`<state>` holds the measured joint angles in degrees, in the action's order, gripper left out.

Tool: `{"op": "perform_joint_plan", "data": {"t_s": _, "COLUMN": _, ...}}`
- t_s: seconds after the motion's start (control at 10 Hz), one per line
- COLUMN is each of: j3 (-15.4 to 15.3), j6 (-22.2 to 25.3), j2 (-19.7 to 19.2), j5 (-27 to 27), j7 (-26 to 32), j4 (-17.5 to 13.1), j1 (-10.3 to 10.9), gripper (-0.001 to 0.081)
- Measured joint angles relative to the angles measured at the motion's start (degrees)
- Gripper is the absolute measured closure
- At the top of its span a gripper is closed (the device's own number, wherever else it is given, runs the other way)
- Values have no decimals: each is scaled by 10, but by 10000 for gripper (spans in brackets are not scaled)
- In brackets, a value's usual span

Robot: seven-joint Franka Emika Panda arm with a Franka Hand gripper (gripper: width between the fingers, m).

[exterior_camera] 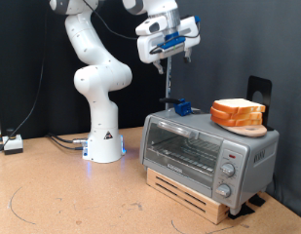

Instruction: Make a piece of toast with the oven

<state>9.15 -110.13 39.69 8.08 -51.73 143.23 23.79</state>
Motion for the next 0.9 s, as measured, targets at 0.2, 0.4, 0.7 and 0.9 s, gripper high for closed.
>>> {"op": "perform_joint_plan", "data": {"t_s": 0.2, "j3": 3, "j6": -16, "j2": -22, "j5": -9, "j7": 1, "j4": 17, "j1": -8, "gripper": 2}}
{"op": "perform_joint_plan", "data": {"t_s": 0.4, "j3": 5, "j6": -20, "j2": -28, "j5": -9, "j7": 1, "j4": 17, "j1": -8, "gripper": 2}}
{"op": "perform_joint_plan", "data": {"t_s": 0.7, "j3": 29, "j6": -54, "j2": -12, "j5": 73, "j7": 99, "j4": 19, "j1": 25, "gripper": 2}}
{"op": "perform_joint_plan", "data": {"t_s": 0.9, "j3": 29, "j6": -75, "j2": -15, "j5": 68, "j7": 114, "j4": 41, "j1": 23, "gripper": 2}}
